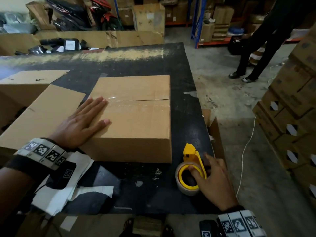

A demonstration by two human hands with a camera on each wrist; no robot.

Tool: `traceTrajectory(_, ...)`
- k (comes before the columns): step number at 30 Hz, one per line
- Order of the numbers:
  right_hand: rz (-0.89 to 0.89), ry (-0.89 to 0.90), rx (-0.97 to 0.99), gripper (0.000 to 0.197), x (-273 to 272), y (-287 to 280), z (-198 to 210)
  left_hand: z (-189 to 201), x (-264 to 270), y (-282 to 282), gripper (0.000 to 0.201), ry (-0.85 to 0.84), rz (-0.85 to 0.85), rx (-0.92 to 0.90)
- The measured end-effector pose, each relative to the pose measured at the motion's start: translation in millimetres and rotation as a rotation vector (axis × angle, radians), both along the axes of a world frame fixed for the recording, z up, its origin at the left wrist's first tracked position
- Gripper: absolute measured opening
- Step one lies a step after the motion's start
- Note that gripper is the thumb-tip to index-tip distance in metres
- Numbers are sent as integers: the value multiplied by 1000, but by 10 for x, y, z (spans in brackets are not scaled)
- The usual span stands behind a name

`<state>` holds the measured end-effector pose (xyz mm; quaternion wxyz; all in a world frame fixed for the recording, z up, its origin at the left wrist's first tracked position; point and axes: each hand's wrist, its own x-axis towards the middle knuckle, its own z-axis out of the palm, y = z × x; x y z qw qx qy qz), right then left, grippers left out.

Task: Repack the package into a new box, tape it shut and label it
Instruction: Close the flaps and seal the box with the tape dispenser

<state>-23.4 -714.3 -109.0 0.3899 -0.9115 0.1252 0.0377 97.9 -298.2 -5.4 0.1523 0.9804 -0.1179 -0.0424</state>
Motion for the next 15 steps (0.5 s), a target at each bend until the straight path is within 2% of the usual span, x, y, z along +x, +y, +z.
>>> traceTrajectory(1, -18, -68, 44, 85, 13, 8, 80, 5, -9, -3, 90, -6, 8, -10)
traceTrajectory(3, -5, -231, 119, 77, 60, 83, 346, 10, -48, -29, 88, -30, 46, -31)
traceTrajectory(5, 68, -360, 198, 68, 134, 244, 617, 6, -130, -83, 85, -94, 114, -73)
traceTrajectory(8, 236, -466, 185, 71, 314, 587, 909, -31, -306, -147, 84, -193, 122, -57)
traceTrajectory(12, 466, -288, -47, 91, 623, 1023, 1083, -83, -398, -67, 100, -189, 10, 54)
traceTrajectory(15, 503, -218, -262, 104, 770, 1144, 1023, -96, -356, -28, 112, -196, -22, 101)
